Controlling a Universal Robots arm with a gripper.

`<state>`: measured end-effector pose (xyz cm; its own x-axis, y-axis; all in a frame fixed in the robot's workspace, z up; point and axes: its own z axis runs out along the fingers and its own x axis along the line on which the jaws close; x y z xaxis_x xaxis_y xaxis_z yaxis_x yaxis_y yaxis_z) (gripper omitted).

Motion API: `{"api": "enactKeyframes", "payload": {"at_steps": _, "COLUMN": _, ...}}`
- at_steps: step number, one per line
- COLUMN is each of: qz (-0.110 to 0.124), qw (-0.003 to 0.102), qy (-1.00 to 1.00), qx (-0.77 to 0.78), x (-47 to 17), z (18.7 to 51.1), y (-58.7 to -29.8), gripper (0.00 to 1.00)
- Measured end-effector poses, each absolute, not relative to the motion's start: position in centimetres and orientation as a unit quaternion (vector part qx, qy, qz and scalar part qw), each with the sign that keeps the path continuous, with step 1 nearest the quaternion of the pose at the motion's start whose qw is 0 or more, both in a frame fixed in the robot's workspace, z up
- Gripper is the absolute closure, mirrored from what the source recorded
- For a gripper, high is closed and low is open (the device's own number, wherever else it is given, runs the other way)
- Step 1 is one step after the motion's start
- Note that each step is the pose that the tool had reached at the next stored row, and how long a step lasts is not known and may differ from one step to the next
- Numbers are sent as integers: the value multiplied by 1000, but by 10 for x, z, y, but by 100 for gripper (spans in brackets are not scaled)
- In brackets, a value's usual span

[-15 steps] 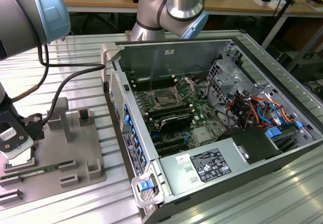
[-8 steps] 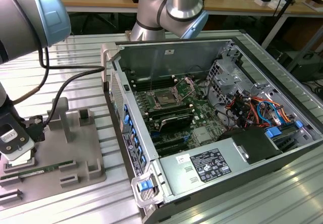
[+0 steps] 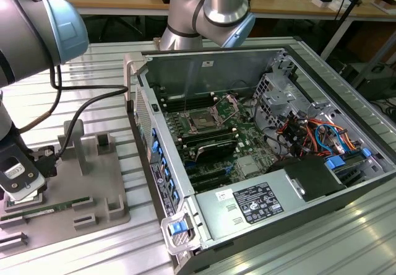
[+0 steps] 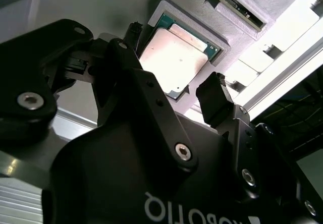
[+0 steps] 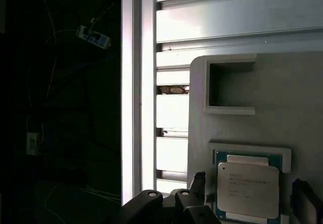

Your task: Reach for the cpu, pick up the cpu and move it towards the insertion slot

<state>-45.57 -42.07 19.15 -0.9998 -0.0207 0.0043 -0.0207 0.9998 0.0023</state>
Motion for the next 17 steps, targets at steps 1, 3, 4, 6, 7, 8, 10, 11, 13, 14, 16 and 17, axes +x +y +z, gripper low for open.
{"api": "enactKeyframes", "payload": {"at_steps": 1, "qz": -1, "qw": 2, "qy": -1000, "qx": 10, "x": -456, "z": 190, "y": -420, "gripper": 27}}
{"api": "enactKeyframes", "payload": {"at_steps": 3, "qz": -1, "qw": 2, "qy": -1000, "qx": 10, "x": -456, "z": 190, "y": -420, "gripper": 27}}
{"api": "enactKeyframes", "payload": {"at_steps": 4, "qz": -1, "qw": 2, "qy": -1000, "qx": 10, "x": -456, "z": 189, "y": -420, "gripper": 27}}
{"api": "enactKeyframes", "payload": {"at_steps": 6, "qz": 0, "qw": 2, "qy": -1000, "qx": 10, "x": -456, "z": 189, "y": -420, "gripper": 27}}
{"api": "enactKeyframes", "payload": {"at_steps": 7, "qz": 0, "qw": 2, "qy": -1000, "qx": 10, "x": -456, "z": 189, "y": -420, "gripper": 27}}
{"api": "enactKeyframes", "payload": {"at_steps": 8, "qz": 0, "qw": 2, "qy": -1000, "qx": 10, "x": -456, "z": 189, "y": -420, "gripper": 20}}
{"api": "enactKeyframes", "payload": {"at_steps": 10, "qz": 0, "qw": 2, "qy": -1000, "qx": 10, "x": -456, "z": 189, "y": -420, "gripper": 20}}
{"api": "enactKeyframes", "payload": {"at_steps": 11, "qz": 0, "qw": 2, "qy": -1000, "qx": 10, "x": -456, "z": 189, "y": -420, "gripper": 22}}
{"api": "enactKeyframes", "payload": {"at_steps": 13, "qz": 0, "qw": 2, "qy": -1000, "qx": 10, "x": -456, "z": 189, "y": -420, "gripper": 28}}
{"api": "enactKeyframes", "payload": {"at_steps": 14, "qz": 0, "qw": 2, "qy": -1000, "qx": 10, "x": -456, "z": 189, "y": -420, "gripper": 35}}
{"api": "enactKeyframes", "payload": {"at_steps": 16, "qz": 0, "qw": 2, "qy": -1000, "qx": 10, "x": -456, "z": 189, "y": -420, "gripper": 36}}
{"api": "enactKeyframes", "payload": {"at_steps": 17, "qz": 0, "qw": 2, "qy": -1000, "qx": 10, "x": -456, "z": 189, "y": -420, "gripper": 44}}
